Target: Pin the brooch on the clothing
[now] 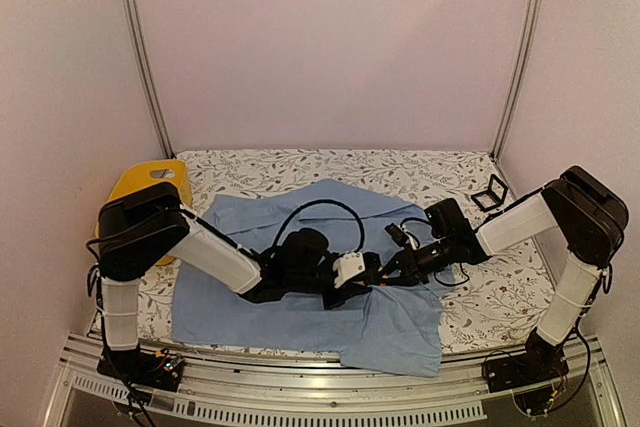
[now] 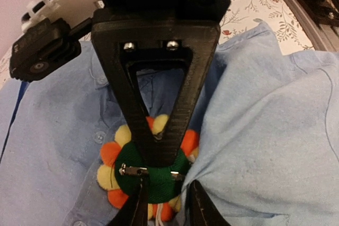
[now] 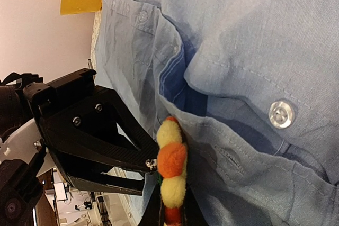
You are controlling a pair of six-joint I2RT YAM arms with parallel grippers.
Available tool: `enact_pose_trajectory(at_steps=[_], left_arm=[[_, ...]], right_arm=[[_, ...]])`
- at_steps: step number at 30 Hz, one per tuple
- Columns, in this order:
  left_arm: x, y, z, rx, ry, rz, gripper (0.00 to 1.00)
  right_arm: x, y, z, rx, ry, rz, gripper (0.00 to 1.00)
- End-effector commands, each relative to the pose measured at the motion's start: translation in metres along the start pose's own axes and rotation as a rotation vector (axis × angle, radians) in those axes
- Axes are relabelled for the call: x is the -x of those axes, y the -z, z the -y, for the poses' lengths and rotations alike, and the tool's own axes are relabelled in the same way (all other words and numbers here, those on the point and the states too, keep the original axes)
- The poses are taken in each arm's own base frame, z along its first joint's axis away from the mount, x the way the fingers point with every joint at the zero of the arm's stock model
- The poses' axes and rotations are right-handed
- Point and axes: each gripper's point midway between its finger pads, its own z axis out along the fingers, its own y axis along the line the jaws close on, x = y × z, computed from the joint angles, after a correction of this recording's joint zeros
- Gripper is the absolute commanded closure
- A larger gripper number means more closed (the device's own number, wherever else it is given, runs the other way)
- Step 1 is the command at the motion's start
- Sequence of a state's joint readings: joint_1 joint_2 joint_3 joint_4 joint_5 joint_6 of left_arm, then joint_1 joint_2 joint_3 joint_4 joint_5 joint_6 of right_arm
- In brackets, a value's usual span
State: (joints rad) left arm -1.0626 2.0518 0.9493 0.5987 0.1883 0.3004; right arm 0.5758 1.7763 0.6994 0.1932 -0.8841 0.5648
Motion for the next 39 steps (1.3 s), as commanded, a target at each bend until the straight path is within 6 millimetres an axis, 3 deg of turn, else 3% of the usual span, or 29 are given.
enact_pose_trajectory(at_steps=[1,6,16,22,28,31,35,39], left_arm=[[0.011,0.008,-0.023,0.021,0.113,0.022,0.71],[0.009,0.01,-0.028,0.026,0.141,0.021,0.6],[0.007,0.009,-0.021,-0.046,0.161,-0.004,0.58],[0.014,0.018,-0.027,-0.093,0.228,-0.015,0.54],[-0.005,0.007,-0.024,-0.167,0.327,-0.122,0.53],[-0.003,0.005,-0.017,-0.227,0.353,-0.115,0.52],[0.004,0.01,-0.015,-0.27,0.366,-0.084,0.54],[0.004,0.011,-0.008,-0.321,0.377,-0.082,0.69]], right_arm=[[-0.009,-0.002,-0.016,0.056,0.035,-0.032,1.0],[-0.007,-0.002,-0.019,0.069,0.053,-0.025,1.0],[-0.009,-0.002,-0.021,0.087,0.071,-0.034,1.0],[-0.006,-0.001,-0.026,0.099,0.102,-0.025,1.0],[-0.011,-0.004,-0.022,0.116,0.114,-0.042,1.0],[-0.009,-0.003,-0.025,0.125,0.129,-0.037,1.0],[-0.007,-0.001,-0.029,0.129,0.157,-0.024,1.0],[-0.008,-0.002,-0.029,0.135,0.156,-0.029,1.0]])
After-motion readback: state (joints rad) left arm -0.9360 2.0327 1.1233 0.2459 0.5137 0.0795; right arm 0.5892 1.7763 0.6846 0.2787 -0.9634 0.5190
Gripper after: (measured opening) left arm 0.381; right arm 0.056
